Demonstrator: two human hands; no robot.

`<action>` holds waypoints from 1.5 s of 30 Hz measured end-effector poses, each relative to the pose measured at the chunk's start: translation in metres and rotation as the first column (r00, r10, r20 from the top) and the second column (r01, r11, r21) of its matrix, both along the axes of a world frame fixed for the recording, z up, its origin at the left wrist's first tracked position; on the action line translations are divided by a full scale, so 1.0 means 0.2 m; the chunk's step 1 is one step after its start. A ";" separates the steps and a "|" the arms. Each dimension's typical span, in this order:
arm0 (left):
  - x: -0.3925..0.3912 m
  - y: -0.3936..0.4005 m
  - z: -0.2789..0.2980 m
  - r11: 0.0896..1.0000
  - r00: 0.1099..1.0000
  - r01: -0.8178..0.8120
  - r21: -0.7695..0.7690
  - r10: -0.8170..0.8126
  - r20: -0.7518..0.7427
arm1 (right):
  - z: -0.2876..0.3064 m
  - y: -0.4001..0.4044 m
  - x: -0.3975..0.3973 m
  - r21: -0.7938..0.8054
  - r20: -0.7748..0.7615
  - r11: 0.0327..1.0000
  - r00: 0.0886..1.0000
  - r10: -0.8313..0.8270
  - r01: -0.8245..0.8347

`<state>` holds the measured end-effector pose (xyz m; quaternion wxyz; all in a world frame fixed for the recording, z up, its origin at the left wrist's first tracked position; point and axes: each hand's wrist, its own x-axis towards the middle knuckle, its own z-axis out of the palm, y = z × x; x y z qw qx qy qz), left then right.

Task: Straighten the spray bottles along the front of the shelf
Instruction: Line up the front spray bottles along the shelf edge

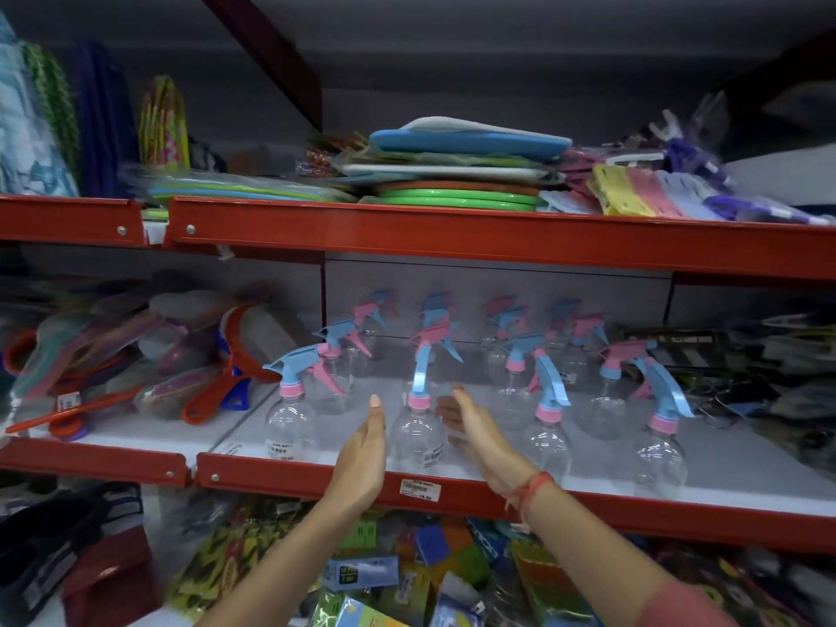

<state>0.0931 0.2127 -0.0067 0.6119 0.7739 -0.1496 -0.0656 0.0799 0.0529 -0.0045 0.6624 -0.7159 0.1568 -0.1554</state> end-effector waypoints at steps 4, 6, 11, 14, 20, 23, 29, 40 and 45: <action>-0.04 -0.03 0.02 1.000 0.992 0.013 -0.005 -0.014 -0.127 | 0.00 0.03 0.04 -0.002 -0.082 0.986 0.983 0.165 -0.166; -0.08 -0.05 0.03 0.996 0.983 0.063 -0.069 -0.074 -0.167 | 0.01 0.05 0.02 0.062 -0.068 0.980 0.979 0.191 -0.187; -0.11 -0.09 0.04 0.990 0.973 0.120 -0.080 -0.133 -0.187 | -0.01 0.03 -0.03 0.116 -0.061 0.974 0.977 0.204 -0.196; -0.11 -0.10 0.09 0.988 0.975 0.152 -0.014 -0.153 -0.163 | -0.02 0.01 -0.06 0.104 -0.070 0.975 0.977 0.202 -0.194; -0.03 -0.11 0.15 0.983 0.971 0.181 -0.020 -0.182 -0.157 | 0.01 0.02 -0.15 0.085 -0.057 0.970 0.971 0.233 -0.228; 0.02 -0.10 0.14 0.970 0.950 0.232 -0.077 -0.243 -0.197 | 0.01 0.03 -0.15 0.107 -0.058 0.969 0.971 0.230 -0.223; 0.17 -0.05 0.07 0.976 0.949 0.206 -0.066 -0.216 -0.230 | -0.01 0.03 -0.18 0.170 -0.046 0.959 0.970 0.239 -0.228; 0.20 -0.04 0.02 0.967 0.936 0.229 -0.114 -0.251 -0.245 | -0.02 0.07 -0.21 0.106 -0.065 0.977 0.980 0.191 -0.183; 0.18 -0.03 0.03 0.961 0.933 0.263 -0.087 -0.276 -0.232 | 0.02 0.13 -0.26 -0.075 -0.126 0.982 0.979 0.163 -0.173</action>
